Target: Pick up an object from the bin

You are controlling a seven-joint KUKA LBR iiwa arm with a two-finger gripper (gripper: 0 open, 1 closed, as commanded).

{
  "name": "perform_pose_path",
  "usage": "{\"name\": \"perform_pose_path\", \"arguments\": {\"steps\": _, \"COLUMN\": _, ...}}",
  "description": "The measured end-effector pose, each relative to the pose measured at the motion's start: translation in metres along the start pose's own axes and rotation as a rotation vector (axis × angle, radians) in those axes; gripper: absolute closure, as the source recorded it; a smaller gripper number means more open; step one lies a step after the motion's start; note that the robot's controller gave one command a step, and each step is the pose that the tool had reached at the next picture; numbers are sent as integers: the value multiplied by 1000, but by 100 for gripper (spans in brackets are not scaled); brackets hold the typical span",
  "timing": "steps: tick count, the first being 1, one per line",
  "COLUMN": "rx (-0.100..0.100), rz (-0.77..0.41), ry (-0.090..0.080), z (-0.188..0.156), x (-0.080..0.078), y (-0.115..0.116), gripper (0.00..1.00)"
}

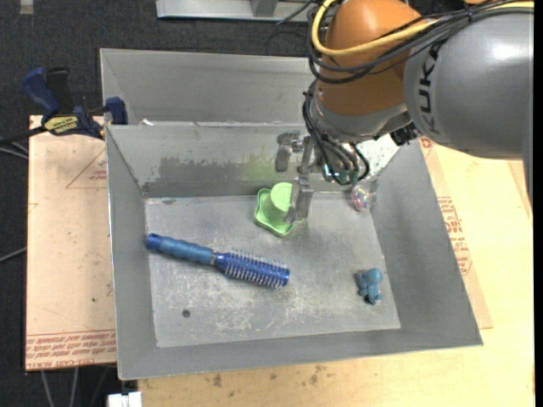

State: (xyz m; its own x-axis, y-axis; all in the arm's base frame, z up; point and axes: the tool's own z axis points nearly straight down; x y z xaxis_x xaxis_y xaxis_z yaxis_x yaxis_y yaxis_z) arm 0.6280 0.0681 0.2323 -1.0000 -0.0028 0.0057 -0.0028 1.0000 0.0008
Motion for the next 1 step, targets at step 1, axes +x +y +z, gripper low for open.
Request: {"name": "perform_pose_path", "arguments": {"steps": 1, "rx": -1, "rz": 21, "ry": 1, "z": 167, "x": 53, "y": 77, "gripper": 0}}
